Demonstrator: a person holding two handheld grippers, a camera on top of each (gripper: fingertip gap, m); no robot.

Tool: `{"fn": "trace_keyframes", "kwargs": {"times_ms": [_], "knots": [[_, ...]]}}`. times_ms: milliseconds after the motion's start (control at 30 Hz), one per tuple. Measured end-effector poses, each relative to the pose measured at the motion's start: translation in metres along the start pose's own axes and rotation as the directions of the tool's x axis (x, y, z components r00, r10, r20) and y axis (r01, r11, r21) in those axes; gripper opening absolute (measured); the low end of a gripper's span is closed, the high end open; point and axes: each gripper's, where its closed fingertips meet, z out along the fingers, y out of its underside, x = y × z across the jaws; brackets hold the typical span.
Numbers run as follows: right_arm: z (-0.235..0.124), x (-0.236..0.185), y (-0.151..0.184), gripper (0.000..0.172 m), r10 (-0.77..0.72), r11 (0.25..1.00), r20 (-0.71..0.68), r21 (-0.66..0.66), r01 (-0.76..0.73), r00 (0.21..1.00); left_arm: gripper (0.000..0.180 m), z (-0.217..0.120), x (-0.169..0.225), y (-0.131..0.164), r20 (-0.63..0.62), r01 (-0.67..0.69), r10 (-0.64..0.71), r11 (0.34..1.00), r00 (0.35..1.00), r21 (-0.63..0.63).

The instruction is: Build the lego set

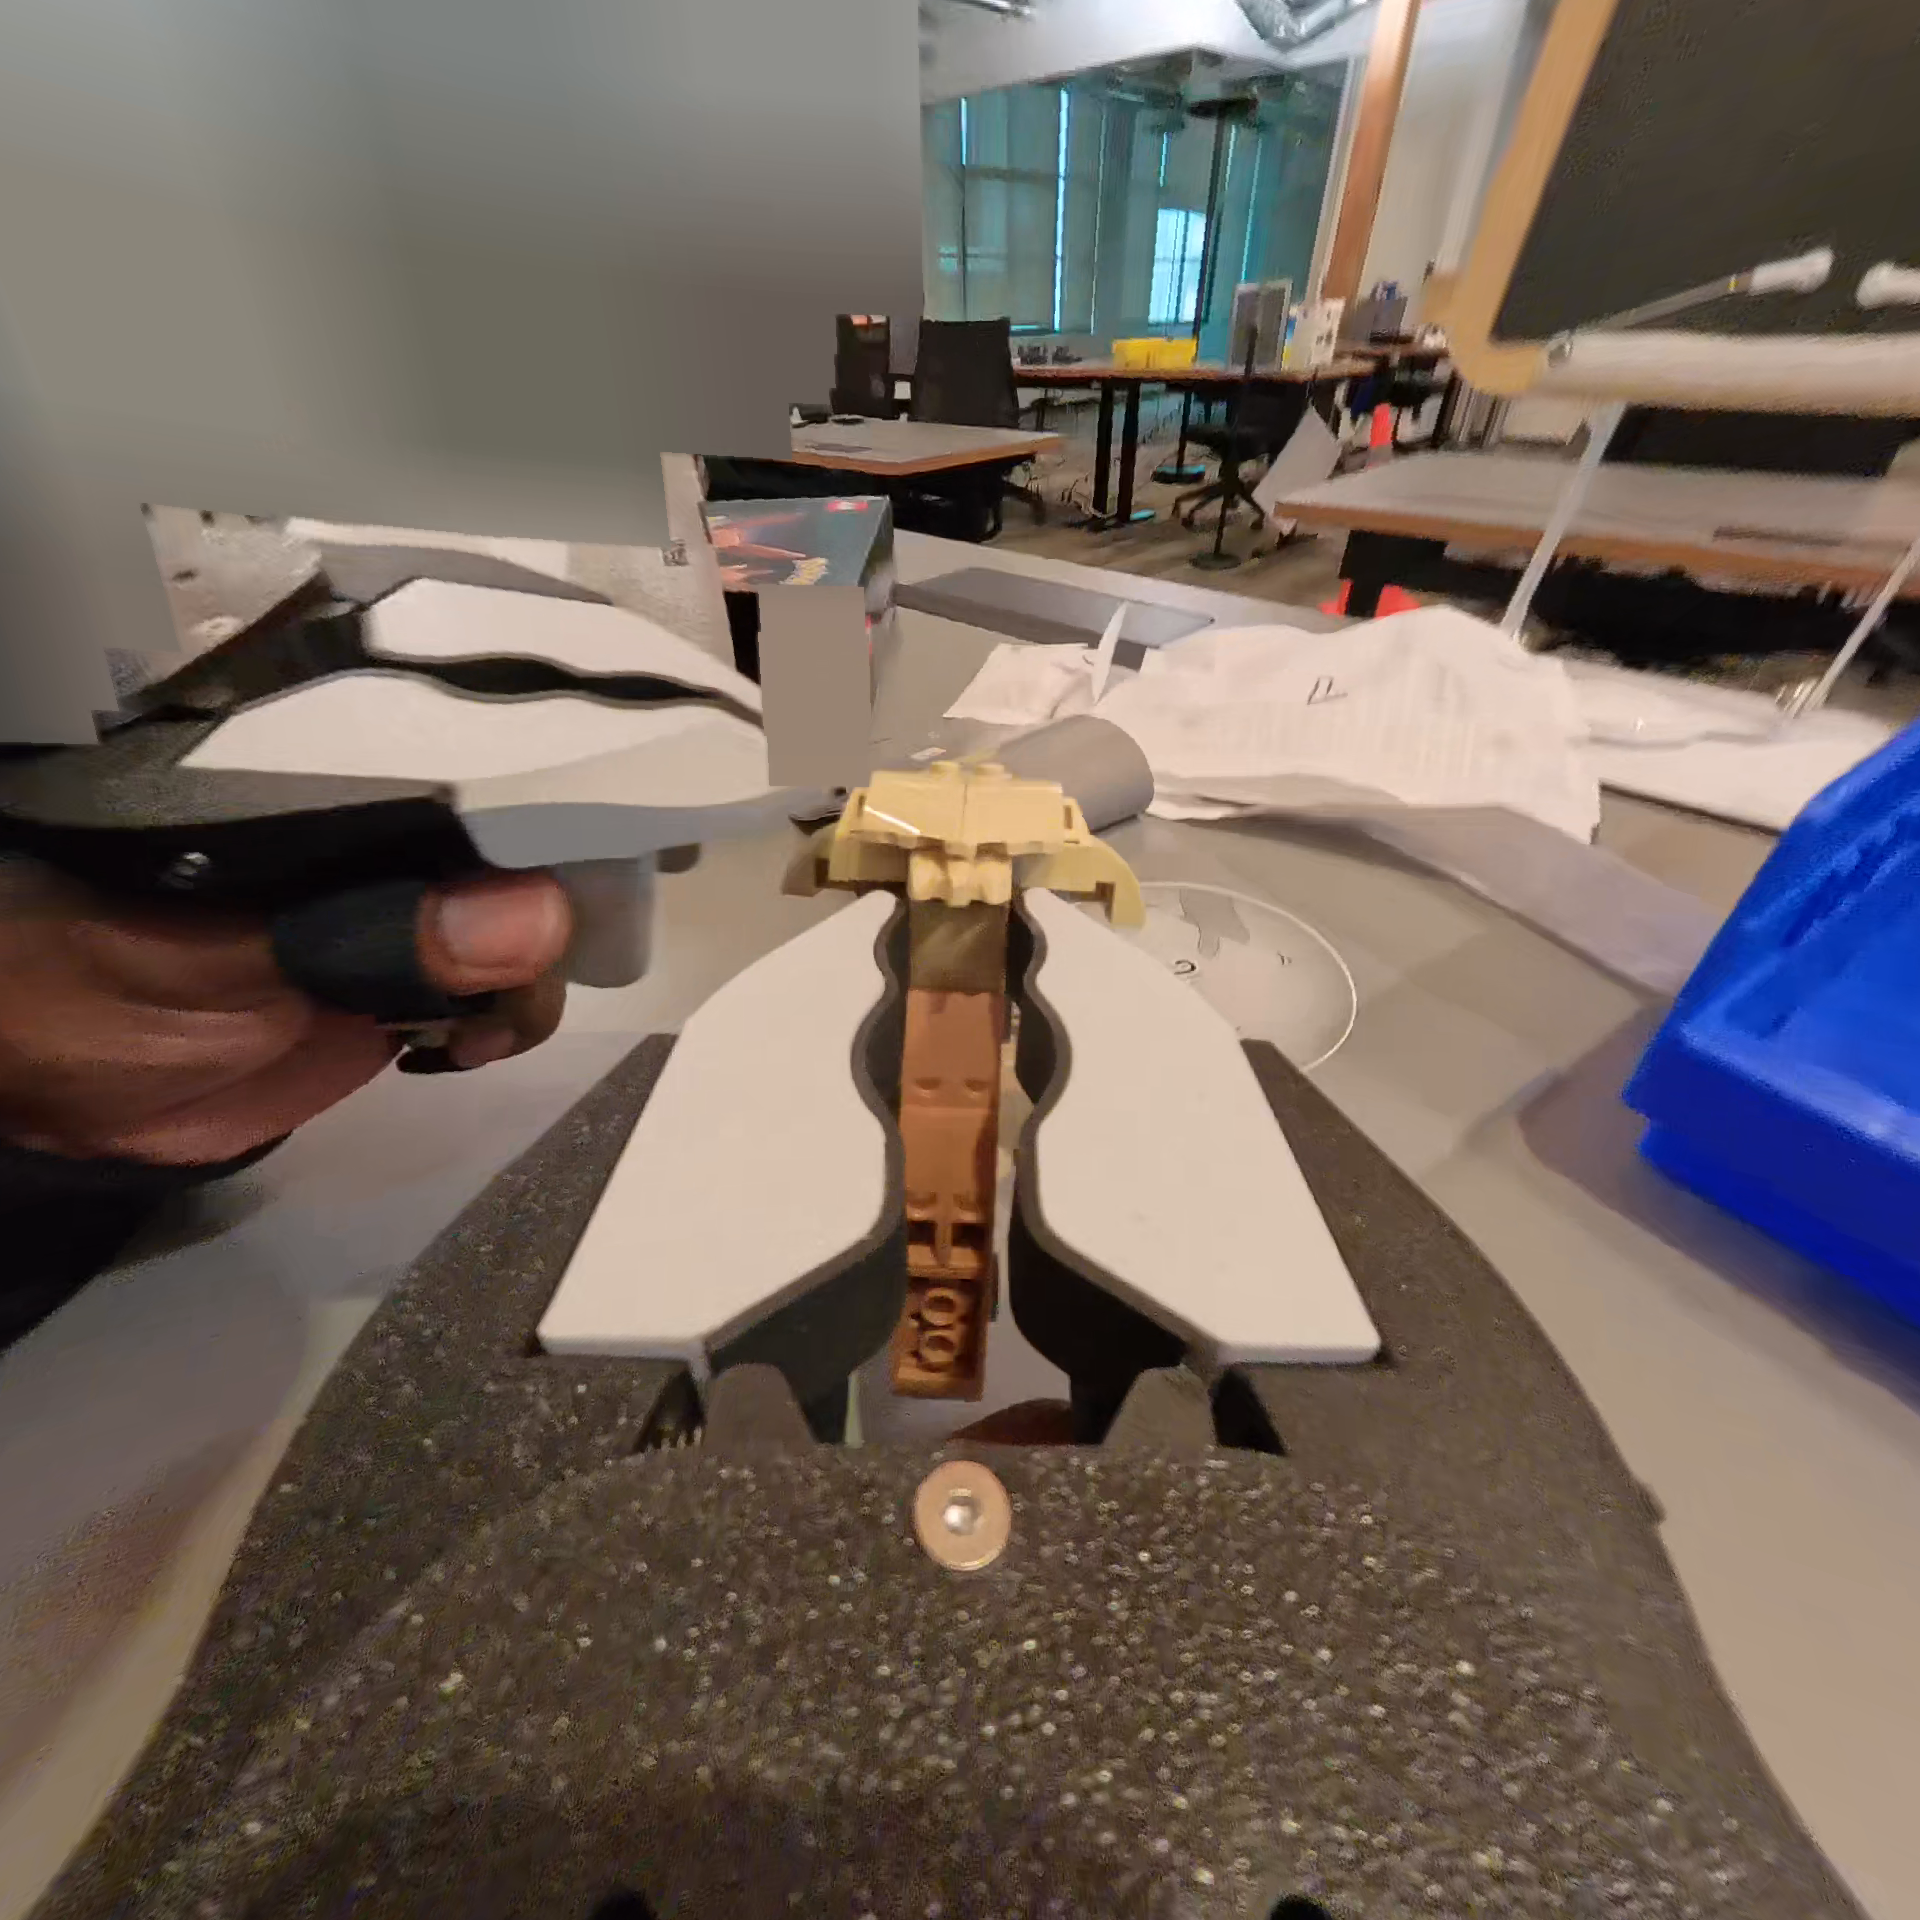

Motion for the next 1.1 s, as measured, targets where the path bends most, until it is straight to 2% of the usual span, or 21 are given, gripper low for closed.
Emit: {"fn": "trace_keyframes", "kwargs": {"times_ms": [167,233,333,433,633,1100], "knots": [[0.0,0.013,0.0,0.017,0.094,0.996,-0.004,0.011,-0.094,0.996,0.0,-0.009,-0.014,-0.002,0.054,0.042,-0.045,0.998,0.998,0.047],[0.0,0.011,-0.002,0.017,0.106,0.994,-0.001,0.025,-0.106,0.994,0.011,-0.007,-0.011,0.006,0.048,0.062,-0.063,0.998,0.997,0.027],[0.001,0.009,-0.005,0.017,0.133,0.99,0.002,0.045,-0.133,0.991,0.018,-0.005,-0.007,0.013,0.058,0.063,-0.064,0.998,0.996,0.007],[0.002,0.003,-0.007,0.017,0.164,0.985,0.028,0.056,-0.165,0.986,0.012,-0.003,-0.004,0.013,0.07,0.024,-0.024,1.0,0.997,0.004],[0.003,0.0,-0.006,0.017,0.183,0.982,0.046,0.048,-0.185,0.982,0.011,-0.002,-0.005,0.014,0.104,-0.013,0.015,1.0,0.994,-0.014],[0.001,-0.005,-0.004,0.018,-0.021,0.999,-0.022,0.035,0.021,1.0,0.01,-0.003,-0.005,0.021,0.148,-0.179,0.202,0.971,0.968,-0.156]]}}
